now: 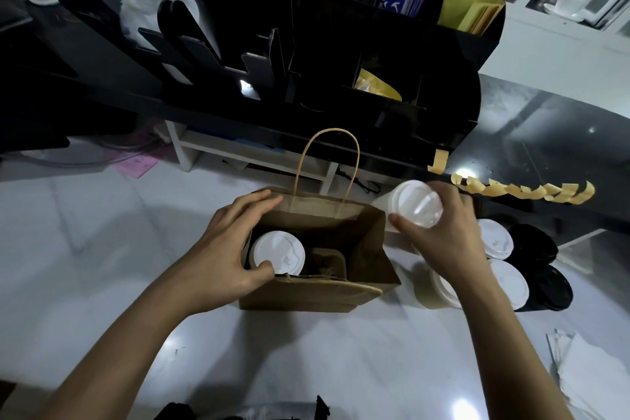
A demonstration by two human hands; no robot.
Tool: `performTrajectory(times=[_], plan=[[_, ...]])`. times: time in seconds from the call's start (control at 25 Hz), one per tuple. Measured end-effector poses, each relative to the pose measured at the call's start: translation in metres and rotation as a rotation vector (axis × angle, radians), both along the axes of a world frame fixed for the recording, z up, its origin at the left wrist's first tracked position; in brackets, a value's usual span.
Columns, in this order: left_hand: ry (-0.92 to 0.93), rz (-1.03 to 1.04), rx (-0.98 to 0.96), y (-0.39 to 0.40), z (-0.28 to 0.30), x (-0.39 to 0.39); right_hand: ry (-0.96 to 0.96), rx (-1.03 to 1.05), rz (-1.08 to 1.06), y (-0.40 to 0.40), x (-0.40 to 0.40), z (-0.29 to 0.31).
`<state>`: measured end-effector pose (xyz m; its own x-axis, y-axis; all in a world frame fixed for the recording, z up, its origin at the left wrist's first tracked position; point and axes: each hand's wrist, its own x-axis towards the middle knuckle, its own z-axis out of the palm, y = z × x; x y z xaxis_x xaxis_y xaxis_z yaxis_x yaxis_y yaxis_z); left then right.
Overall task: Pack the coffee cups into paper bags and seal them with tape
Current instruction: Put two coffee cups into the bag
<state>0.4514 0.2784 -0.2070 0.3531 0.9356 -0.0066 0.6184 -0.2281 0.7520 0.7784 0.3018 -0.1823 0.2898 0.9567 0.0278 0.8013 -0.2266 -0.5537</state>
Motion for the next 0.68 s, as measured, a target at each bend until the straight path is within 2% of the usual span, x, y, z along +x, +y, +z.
performTrajectory(times=[0.2,0.44,0.56,0.68], plan=[[-0.01,-0.01,-0.016,0.0,0.001,0.0,0.113,0.212,-0.015,-0.027,-0.013,0.056],[-0.022,-0.001,-0.02,-0.002,0.003,0.002,0.21,0.336,0.033,-0.053,-0.034,0.083],[-0.018,0.0,-0.024,-0.002,0.003,0.002,0.221,0.227,0.163,-0.056,-0.04,0.085],[-0.016,-0.004,-0.019,-0.002,0.003,0.002,0.105,0.007,0.316,-0.05,-0.048,0.076]])
